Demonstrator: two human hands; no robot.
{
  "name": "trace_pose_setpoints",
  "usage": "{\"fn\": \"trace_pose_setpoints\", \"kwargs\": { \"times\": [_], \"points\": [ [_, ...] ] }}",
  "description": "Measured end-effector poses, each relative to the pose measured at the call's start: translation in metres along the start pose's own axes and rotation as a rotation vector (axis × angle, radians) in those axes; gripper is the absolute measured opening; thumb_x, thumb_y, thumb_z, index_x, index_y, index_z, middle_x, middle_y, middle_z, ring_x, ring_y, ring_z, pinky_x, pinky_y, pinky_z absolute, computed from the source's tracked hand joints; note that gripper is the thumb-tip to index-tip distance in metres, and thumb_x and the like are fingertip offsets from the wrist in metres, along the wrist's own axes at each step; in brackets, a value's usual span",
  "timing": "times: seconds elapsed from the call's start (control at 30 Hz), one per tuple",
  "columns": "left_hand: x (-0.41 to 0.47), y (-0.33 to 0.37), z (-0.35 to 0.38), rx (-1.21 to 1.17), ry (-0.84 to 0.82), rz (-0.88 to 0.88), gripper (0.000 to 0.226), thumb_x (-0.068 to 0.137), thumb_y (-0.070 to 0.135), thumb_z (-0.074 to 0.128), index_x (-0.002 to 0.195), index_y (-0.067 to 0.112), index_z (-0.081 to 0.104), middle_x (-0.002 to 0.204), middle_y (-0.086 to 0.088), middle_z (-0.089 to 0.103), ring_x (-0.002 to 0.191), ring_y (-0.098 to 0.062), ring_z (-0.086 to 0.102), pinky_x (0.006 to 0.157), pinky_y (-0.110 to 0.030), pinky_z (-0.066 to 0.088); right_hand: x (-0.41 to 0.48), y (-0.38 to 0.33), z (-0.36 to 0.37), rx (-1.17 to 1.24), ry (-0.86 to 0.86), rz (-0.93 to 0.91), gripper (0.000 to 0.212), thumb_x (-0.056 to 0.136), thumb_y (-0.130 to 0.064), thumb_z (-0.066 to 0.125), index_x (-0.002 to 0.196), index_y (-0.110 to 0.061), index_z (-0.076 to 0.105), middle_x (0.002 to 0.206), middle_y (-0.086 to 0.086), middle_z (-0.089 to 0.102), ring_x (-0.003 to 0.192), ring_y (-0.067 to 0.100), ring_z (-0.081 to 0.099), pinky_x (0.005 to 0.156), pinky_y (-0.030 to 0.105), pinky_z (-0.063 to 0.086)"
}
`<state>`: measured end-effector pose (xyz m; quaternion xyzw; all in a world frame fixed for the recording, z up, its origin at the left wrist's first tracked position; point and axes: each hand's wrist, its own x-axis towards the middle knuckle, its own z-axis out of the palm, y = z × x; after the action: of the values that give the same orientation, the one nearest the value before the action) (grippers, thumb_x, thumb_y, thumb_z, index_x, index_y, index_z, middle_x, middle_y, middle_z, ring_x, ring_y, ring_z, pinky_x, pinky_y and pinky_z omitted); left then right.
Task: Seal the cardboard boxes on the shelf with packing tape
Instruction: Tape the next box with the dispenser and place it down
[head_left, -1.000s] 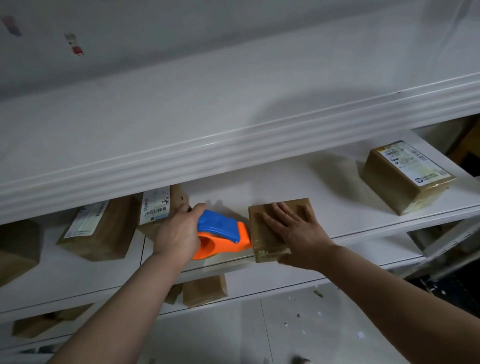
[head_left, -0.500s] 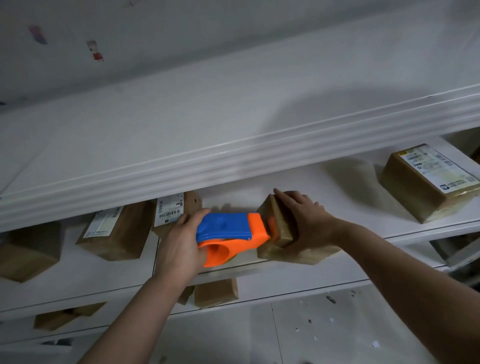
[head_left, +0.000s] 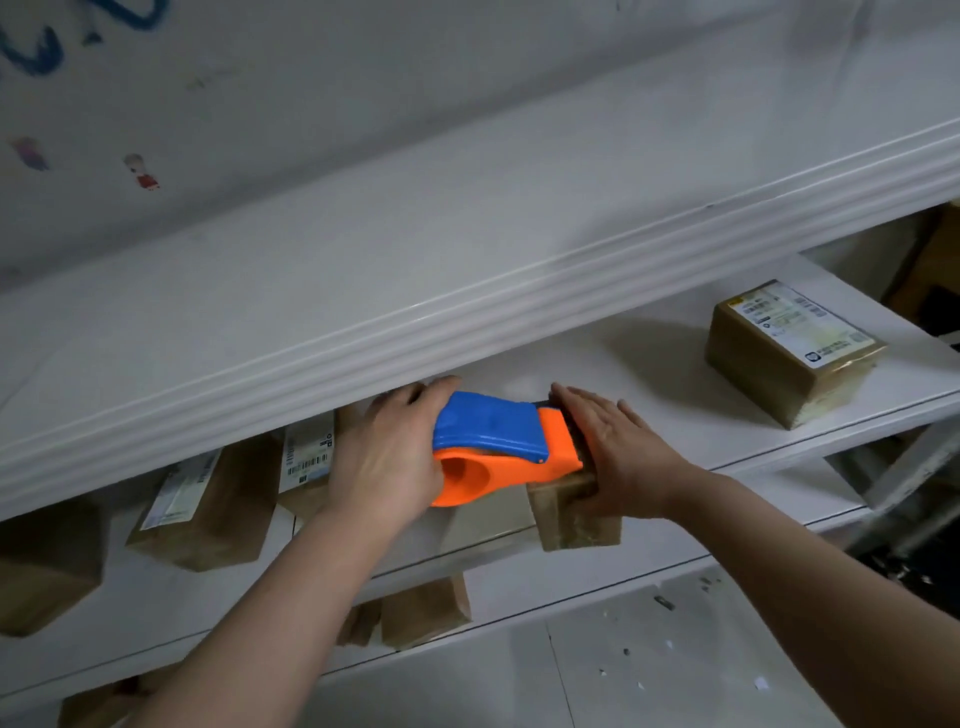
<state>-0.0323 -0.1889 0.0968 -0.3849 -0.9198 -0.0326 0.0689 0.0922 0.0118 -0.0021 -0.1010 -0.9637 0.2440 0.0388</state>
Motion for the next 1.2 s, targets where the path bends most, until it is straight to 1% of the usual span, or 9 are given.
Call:
{"fn": "trace_pose_setpoints", "kwargs": {
  "times": [0.2,0.37,0.57,0.73,0.8,0.9,1.0,1.07,1.2],
  "points": [
    [-0.020,-0.074,0.001,-0.103,-0.063,-0.184,0.079,0.071,0.004,0.060,0.140,0.037,0.043,0.131,-0.002,0.056,0.114,-0.029,0.057,0.086,-0.041,0.051,-0.001,-0.003,0.000,-0.043,-0.028,-0.010,0.122,0.067,-0.045,0.078,0.152,-0.027,-0.007,0.160,-0.007,0.005,0.146,0.012,-0.001,0.120,0.045,0.006],
    [-0.024,-0.046,0.033,-0.119,-0.080,-0.102,0.076,0.075,0.001,0.058,0.139,0.037,0.041,0.130,0.004,0.050,0.110,-0.024,0.056,0.078,-0.038,0.053,-0.001,-0.006,-0.006,-0.210,-0.120,-0.077,0.112,0.074,-0.053,0.070,0.150,-0.039,-0.011,0.160,-0.009,-0.011,0.147,0.013,-0.014,0.117,0.057,0.005],
    [-0.017,-0.040,0.041,-0.101,-0.061,-0.123,0.074,0.076,0.001,0.056,0.137,0.039,0.041,0.125,0.005,0.050,0.107,-0.023,0.056,0.072,-0.037,0.053,-0.010,-0.025,-0.001,-0.470,-0.015,-0.229,0.121,0.065,-0.061,0.071,0.154,-0.013,0.005,0.160,0.012,-0.001,0.147,0.031,-0.001,0.110,0.068,0.013],
    [-0.018,-0.038,0.037,-0.112,-0.070,-0.125,0.073,0.076,0.000,0.056,0.135,0.039,0.042,0.123,0.004,0.050,0.107,-0.023,0.055,0.072,-0.038,0.053,-0.006,-0.034,0.005,-0.516,-0.040,-0.143,0.125,0.061,-0.058,0.074,0.153,-0.009,0.006,0.159,0.021,0.005,0.146,0.041,0.001,0.106,0.072,0.018],
    [-0.020,-0.037,0.038,-0.124,-0.080,-0.126,0.071,0.076,0.002,0.058,0.135,0.039,0.043,0.123,0.004,0.051,0.105,-0.024,0.057,0.068,-0.034,0.051,0.008,-0.032,-0.001,-0.485,-0.108,-0.084,0.123,0.070,-0.054,0.070,0.152,-0.016,-0.013,0.159,0.017,-0.011,0.146,0.037,-0.011,0.112,0.067,0.008],
    [-0.027,-0.038,0.035,-0.138,-0.050,-0.121,0.072,0.076,0.003,0.062,0.137,0.038,0.045,0.123,0.003,0.053,0.105,-0.024,0.058,0.066,-0.032,0.047,0.027,-0.028,-0.009,-0.346,-0.136,-0.096,0.129,0.063,-0.048,0.078,0.152,-0.020,-0.011,0.157,0.006,0.008,0.145,0.028,0.006,0.114,0.057,0.020],
    [-0.026,-0.043,0.020,-0.154,0.057,-0.156,0.074,0.073,0.002,0.063,0.136,0.036,0.047,0.124,0.001,0.054,0.109,-0.026,0.057,0.071,-0.035,0.050,0.026,-0.007,0.001,0.151,-0.053,-0.086,0.140,0.051,-0.050,0.087,0.153,-0.019,-0.003,0.156,0.003,0.010,0.144,0.021,0.012,0.117,0.038,0.022],
    [-0.020,-0.034,0.016,-0.096,0.057,-0.142,0.076,0.074,0.004,0.062,0.139,0.037,0.042,0.128,0.002,0.051,0.112,-0.026,0.055,0.075,-0.040,0.052,0.015,0.007,0.020,0.456,-0.055,-0.033,0.146,0.041,-0.071,0.082,0.150,-0.025,-0.004,0.155,-0.003,0.006,0.145,0.015,0.011,0.117,0.027,0.020],
    [-0.013,0.007,0.031,0.052,-0.051,-0.010,0.074,0.080,0.008,0.056,0.143,0.036,0.030,0.127,0.002,0.044,0.117,-0.023,0.048,0.077,-0.036,0.049,-0.003,0.029,0.055,0.423,-0.078,0.123,0.155,0.038,-0.075,0.078,0.150,-0.025,-0.016,0.161,-0.002,0.000,0.149,0.020,0.001,0.118,0.055,0.010]
  ]
}}
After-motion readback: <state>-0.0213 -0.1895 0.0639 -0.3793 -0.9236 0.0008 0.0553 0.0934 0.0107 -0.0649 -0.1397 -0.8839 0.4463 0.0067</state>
